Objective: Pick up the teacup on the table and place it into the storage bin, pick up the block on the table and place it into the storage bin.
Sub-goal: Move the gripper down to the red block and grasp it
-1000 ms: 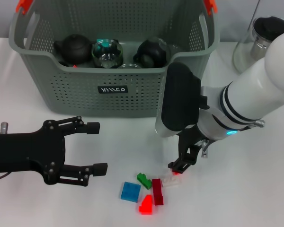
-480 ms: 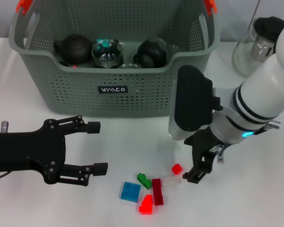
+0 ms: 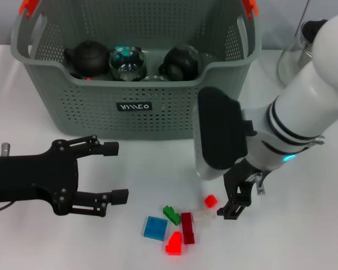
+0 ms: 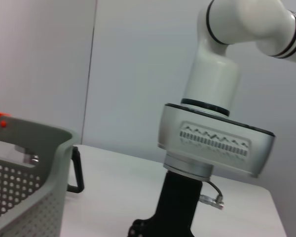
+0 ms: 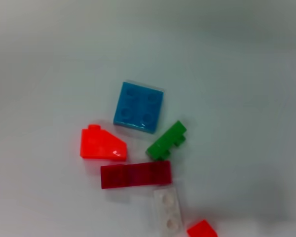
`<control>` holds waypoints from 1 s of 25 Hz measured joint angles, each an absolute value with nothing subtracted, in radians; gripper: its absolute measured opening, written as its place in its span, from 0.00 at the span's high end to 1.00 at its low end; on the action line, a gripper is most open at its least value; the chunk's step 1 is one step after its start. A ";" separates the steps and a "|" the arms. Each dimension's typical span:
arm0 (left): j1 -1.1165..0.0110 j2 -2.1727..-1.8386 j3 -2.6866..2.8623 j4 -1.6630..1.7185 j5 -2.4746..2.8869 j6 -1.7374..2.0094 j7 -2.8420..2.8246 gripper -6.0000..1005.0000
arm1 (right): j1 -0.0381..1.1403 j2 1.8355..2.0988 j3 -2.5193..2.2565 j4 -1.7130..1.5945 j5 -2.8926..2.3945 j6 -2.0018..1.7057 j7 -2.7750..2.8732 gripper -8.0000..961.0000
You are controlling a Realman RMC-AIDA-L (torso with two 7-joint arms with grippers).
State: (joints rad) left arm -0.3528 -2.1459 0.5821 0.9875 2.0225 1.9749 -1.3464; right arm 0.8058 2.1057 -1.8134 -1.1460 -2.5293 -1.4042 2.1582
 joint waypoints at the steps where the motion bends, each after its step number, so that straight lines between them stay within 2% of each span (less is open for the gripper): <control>1: -0.353 -2.146 0.577 0.985 2.022 1.972 -1.347 0.07 | 0.812 2.106 -1.822 -1.141 -2.528 -1.401 2.150 0.05; 25: -0.365 -2.147 0.500 0.931 2.019 1.945 -1.356 0.07 | 0.888 2.112 -1.943 -0.995 -2.482 -1.265 2.004 0.06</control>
State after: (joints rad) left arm -0.3651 -2.1470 0.4999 0.9311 2.0186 1.9450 -1.3559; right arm 0.8882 2.1123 -1.9428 -0.9951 -2.4820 -1.2650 2.0036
